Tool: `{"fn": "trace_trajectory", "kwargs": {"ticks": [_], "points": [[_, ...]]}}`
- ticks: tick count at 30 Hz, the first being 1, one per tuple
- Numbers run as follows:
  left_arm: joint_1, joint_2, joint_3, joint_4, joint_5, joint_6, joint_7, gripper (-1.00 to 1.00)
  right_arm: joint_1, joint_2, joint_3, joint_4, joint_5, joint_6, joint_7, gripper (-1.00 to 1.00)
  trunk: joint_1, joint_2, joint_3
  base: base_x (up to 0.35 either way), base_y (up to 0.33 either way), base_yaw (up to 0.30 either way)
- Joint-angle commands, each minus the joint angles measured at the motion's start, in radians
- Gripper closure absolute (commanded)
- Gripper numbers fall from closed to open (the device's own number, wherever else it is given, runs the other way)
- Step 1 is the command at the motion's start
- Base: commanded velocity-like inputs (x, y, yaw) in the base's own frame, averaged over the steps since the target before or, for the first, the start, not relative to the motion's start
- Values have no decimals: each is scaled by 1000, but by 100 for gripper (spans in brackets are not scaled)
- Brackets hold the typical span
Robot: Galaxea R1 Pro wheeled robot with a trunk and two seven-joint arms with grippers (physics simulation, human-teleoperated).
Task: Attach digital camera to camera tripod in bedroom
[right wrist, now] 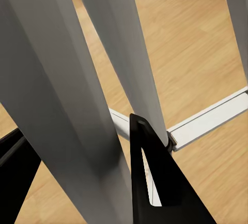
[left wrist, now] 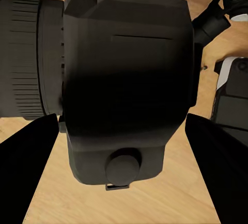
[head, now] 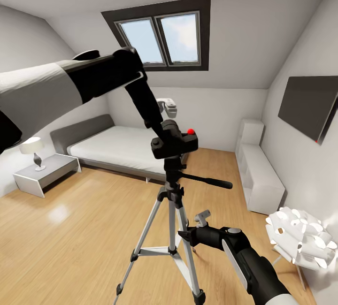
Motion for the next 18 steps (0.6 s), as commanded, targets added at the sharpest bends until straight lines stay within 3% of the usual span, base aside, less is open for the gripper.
{"fn": "trace_trajectory", "kwargs": {"ticks": [1, 9, 18], "points": [[-1, -1, -6, -1, 4, 5, 0, 100, 0, -1, 1, -1, -8, 7, 0, 100, 0, -1, 0, 0, 0, 0], [-1, -26, -50, 14, 1, -58, 1, 100, 1, -2, 1, -3, -8, 7, 0, 100, 0, -1, 0, 0, 0, 0], [-1, -33, -66, 34, 1, -82, 1, 100, 1, -1, 1, -3, -8, 7, 0, 100, 0, -1, 0, 0, 0, 0]]}}
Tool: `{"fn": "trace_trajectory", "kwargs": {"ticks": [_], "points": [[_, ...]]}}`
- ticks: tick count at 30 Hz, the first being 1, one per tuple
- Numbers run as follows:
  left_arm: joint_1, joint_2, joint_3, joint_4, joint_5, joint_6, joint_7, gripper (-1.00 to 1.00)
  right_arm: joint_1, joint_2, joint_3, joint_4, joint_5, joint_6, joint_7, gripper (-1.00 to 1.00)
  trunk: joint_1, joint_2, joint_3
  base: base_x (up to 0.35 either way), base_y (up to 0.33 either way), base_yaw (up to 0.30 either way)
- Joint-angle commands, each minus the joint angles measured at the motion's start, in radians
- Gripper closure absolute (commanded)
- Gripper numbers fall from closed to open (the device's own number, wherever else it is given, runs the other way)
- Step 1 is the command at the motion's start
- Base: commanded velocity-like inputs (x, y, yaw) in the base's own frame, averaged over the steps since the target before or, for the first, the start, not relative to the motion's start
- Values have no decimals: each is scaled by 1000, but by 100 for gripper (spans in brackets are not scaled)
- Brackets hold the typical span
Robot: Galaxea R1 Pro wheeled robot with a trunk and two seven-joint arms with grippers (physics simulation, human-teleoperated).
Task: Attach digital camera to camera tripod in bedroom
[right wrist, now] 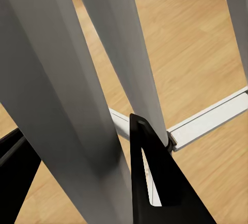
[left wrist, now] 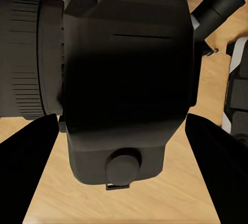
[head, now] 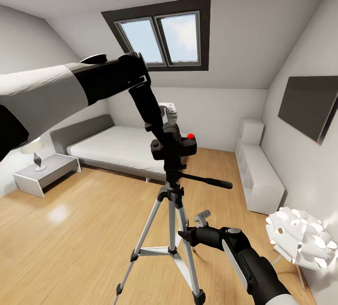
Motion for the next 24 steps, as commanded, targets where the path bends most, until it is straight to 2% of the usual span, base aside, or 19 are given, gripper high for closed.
{"fn": "trace_trajectory", "kwargs": {"ticks": [1, 15, 24], "points": [[-1, 0, -6, 1, 6, 6, -1, 100, 0, -1, 1, -2, -8, 7, 0, 100, 0, -1, 0, 0, 0, 0], [0, -8, -8, 13, 5, -3, 1, 100, 0, 1, 1, -2, -8, 7, 0, 100, 0, -1, 0, 0, 0, 0], [8, -34, -7, 74, -49, -12, 4, 100, 0, 0, 1, -2, -8, 6, 0, 100, 0, -1, 0, 0, 0, 0]]}}
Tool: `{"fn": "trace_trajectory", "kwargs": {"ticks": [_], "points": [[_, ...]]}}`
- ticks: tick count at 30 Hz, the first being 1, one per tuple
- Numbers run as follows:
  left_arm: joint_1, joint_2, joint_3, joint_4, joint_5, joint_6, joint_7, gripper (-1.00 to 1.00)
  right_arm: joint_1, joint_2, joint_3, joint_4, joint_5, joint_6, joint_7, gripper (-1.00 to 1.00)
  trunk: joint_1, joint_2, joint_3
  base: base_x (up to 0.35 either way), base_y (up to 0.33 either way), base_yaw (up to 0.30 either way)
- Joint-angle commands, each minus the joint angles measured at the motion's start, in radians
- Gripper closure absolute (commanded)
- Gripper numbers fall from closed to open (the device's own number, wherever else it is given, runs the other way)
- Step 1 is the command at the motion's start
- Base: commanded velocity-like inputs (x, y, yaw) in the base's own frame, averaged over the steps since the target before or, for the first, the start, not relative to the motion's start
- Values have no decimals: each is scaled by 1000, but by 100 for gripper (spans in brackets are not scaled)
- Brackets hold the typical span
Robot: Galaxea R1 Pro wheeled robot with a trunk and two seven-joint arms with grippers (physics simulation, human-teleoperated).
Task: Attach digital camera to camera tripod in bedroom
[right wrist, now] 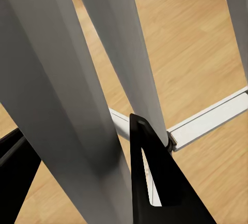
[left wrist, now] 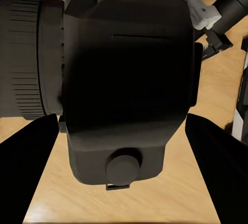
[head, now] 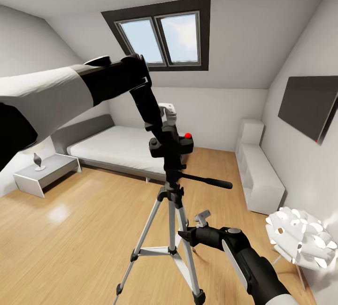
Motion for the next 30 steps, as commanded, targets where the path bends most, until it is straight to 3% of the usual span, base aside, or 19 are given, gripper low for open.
{"fn": "trace_trajectory", "kwargs": {"ticks": [1, 14, 30], "points": [[-1, -3, -5, 7, 2, 6, -2, 100, 0, -1, 1, -2, -9, 6, 0, 100, 0, -1, 0, 0, 0, 0], [1, -12, 0, 35, -14, -14, -5, 100, 1, 1, 1, -2, -9, 5, 0, 100, 0, -1, 0, 0, 0, 0], [1, -17, 7, 36, -6, -13, -8, 100, 1, 4, 1, 2, -8, 5, -1, 100, 0, -1, 0, 0, 0, 0]]}}
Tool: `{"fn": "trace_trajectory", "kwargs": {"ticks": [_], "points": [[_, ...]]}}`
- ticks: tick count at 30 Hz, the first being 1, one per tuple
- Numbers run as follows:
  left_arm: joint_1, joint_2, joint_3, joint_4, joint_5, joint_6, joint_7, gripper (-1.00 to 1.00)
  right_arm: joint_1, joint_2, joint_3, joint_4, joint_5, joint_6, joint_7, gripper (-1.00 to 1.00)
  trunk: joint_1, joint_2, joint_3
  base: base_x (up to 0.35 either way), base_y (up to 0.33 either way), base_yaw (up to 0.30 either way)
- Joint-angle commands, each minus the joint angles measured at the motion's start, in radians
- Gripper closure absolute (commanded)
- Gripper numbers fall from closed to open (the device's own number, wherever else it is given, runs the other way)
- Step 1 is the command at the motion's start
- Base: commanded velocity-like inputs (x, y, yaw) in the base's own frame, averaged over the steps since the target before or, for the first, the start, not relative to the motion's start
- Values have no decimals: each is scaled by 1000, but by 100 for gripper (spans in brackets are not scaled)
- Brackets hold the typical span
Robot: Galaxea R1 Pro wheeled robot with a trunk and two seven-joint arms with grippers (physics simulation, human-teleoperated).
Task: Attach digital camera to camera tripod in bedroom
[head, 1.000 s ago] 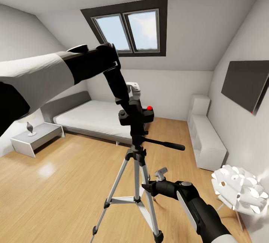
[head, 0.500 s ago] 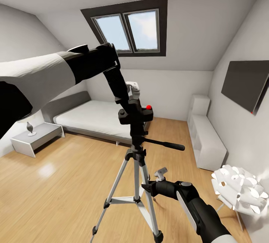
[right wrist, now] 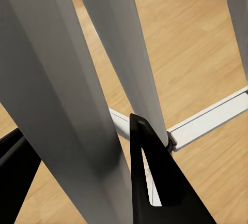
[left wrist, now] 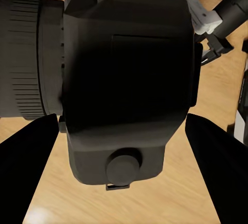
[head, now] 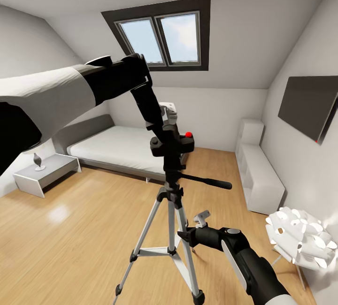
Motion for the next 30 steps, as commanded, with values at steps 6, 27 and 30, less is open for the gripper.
{"fn": "trace_trajectory", "kwargs": {"ticks": [6, 27, 30], "points": [[-1, -2, -6, 1, 15, 11, -3, 100, 0, -1, 1, -1, -9, 8, 0, 100, 0, -1, 0, 0, 0, 0], [28, -5, -11, 23, 18, 10, -2, 100, 0, -1, 1, -1, -9, 8, 0, 100, 0, -1, 0, 0, 0, 0], [29, -9, -10, 28, 18, 10, -2, 100, 0, -1, 1, -1, -9, 8, 0, 100, 0, -1, 0, 0, 0, 0]]}}
